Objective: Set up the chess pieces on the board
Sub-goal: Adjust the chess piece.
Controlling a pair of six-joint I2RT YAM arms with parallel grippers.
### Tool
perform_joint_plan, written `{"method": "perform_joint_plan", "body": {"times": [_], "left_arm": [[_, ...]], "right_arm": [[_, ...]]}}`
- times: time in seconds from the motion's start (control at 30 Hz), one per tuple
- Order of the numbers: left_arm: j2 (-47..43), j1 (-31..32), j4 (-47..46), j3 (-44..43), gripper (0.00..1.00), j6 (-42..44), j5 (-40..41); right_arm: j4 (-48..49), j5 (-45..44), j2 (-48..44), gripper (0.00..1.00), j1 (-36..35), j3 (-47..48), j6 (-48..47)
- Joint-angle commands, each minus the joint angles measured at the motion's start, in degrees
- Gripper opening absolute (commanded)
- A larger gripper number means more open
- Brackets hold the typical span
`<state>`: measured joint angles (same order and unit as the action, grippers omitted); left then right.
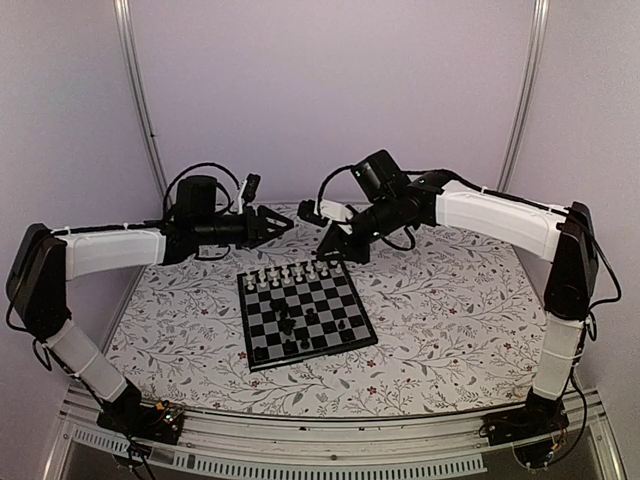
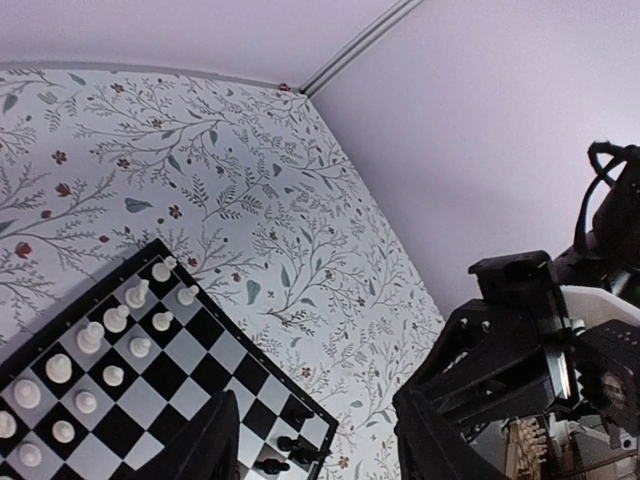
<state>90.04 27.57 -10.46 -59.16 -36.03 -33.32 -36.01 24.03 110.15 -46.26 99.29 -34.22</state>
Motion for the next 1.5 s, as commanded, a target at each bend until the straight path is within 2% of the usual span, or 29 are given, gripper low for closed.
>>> {"method": "perform_joint_plan", "body": {"times": [0.0, 0.13, 0.3, 0.4, 0.67, 0.83, 1.2, 1.27, 1.33, 1.37, 1.47], "left_arm": [[1.12, 2.55, -12.79, 3.33, 0.56, -10.36, -6.29], [2.4, 5.49, -13.14, 3.03, 0.55, -11.63, -5.96], [3.99, 7.58, -12.81, 2.44, 0.49, -11.59, -5.02], [5.25, 8.05, -13.76, 2.25, 0.42, -12.28, -5.96], [7.26, 9.16, -15.42, 1.67, 0.35, -13.68, -8.37], [7.96, 9.27, -16.66, 1.85, 0.26, -14.6, -9.39], [10.2, 9.6, -21.34, 1.9, 0.14, -18.53, -12.2], [10.02, 9.58, -21.08, 1.81, 0.12, -18.44, -12.11], [9.34, 9.39, -17.97, 1.21, 0.11, -16.39, -11.13], [8.81, 9.3, -15.27, 0.18, 0.11, -13.79, -9.82], [6.94, 9.25, -3.99, -2.98, 0.1, -5.13, -5.71]], "right_arm": [[0.9, 2.07, -2.2, 0.12, 0.53, -1.33, 1.7], [1.18, 2.06, -2.6, 0.12, 0.86, -1.55, 1.87], [1.38, 3.02, -3.15, 0.12, 1.26, -1.66, 2.48], [1.49, 3.13, -3.51, 0.12, 1.28, -1.79, 2.58], [2.03, 2.69, -3.28, 0.12, 1.42, -1.73, 2.68], [2.16, 2.56, -2.72, 0.12, 1.39, -1.8, 2.68], [2.39, 1.85, -1.37, 0.13, 1.48, -1.64, 2.66], [2.41, 1.56, -1.21, 0.16, 1.66, -1.64, 2.79], [2.17, 1.8, -1.25, 0.26, 1.69, -1.73, 3.2], [1.82, 2.86, -1.59, 0.31, 2.04, -1.77, 3.46], [-0.28, 9.29, -3.85, 0.4, 3.5, -2.54, 3.48]]}}
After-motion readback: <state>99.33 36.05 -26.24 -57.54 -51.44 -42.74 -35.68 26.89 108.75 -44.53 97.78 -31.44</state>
